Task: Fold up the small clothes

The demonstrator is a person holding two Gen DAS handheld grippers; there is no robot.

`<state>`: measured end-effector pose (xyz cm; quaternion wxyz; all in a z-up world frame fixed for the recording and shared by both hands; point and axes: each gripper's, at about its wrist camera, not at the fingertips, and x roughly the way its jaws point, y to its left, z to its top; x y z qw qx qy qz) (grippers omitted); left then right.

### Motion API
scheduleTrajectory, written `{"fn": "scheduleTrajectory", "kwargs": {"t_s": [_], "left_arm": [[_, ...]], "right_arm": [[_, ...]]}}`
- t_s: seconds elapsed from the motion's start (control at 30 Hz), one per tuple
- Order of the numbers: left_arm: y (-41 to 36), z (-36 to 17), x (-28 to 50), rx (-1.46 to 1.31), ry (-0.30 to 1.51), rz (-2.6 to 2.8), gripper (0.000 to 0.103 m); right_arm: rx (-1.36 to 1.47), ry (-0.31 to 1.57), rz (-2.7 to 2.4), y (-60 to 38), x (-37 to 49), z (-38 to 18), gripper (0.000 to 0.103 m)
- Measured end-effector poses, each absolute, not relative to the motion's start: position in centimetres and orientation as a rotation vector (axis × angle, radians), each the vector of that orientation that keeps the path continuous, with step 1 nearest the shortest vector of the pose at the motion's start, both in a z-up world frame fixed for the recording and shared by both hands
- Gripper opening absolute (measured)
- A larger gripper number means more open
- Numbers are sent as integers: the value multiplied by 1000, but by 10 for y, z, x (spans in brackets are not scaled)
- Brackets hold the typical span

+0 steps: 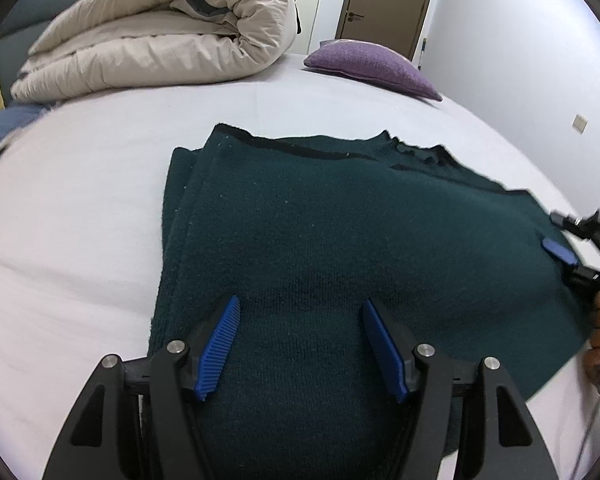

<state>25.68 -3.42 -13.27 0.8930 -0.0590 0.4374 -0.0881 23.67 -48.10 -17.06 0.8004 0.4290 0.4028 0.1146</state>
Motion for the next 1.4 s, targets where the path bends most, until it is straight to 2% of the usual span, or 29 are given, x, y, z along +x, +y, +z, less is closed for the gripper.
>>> {"fn": "scheduleTrajectory", "kwargs": {"t_s": [0.07,0.13,0.23,0.33,0.47,0.57,0.6,0.63,0.67,0.77,0.83,0.87,0.9,1.0,1.07,1.17,1.23,1.4], "left_arm": [[-27,-120,257,-165,925,-186,51],[-18,-101,258,-237,893,-196,51],[-21,-77,279,-264,854,-210,52],[-38,-76,314,-198,850,-215,52],[-40,-104,348,-151,904,-168,53],[-24,-136,354,-208,936,-188,53],[-21,-137,352,-221,921,-204,53],[-18,-138,350,-240,916,-214,53],[-17,-138,352,-253,915,-220,53],[-18,-138,354,-259,922,-217,53],[-19,-132,349,-260,935,-189,53],[-21,-124,344,-273,936,-186,53],[-26,-115,337,-305,923,-217,53],[-55,-91,315,-330,893,-297,58],[-84,-87,309,-329,905,-368,59],[-126,-98,307,-294,948,-422,59],[-143,-113,311,-286,992,-428,58],[-147,-134,315,-295,999,-410,59]], "right_arm": [[969,832,152,-505,233,-173,39],[1005,809,74,-521,226,-166,42],[942,776,47,-520,216,-141,55],[941,779,167,-494,226,-125,61],[880,835,313,-443,262,-125,62],[915,913,286,-435,285,-157,62],[939,930,260,-441,289,-170,59],[969,913,269,-448,290,-178,48],[1005,884,274,-460,288,-185,44],[1041,805,191,-502,273,-185,44],[1018,772,122,-529,257,-172,48],[971,764,69,-537,248,-161,62],[921,761,16,-547,237,-151,66],[867,758,-22,-569,211,-136,66],[853,827,-42,-575,200,-142,66],[894,934,-21,-571,197,-167,67],[916,903,-11,-564,196,-172,67],[975,978,104,-540,214,-183,62]]}}
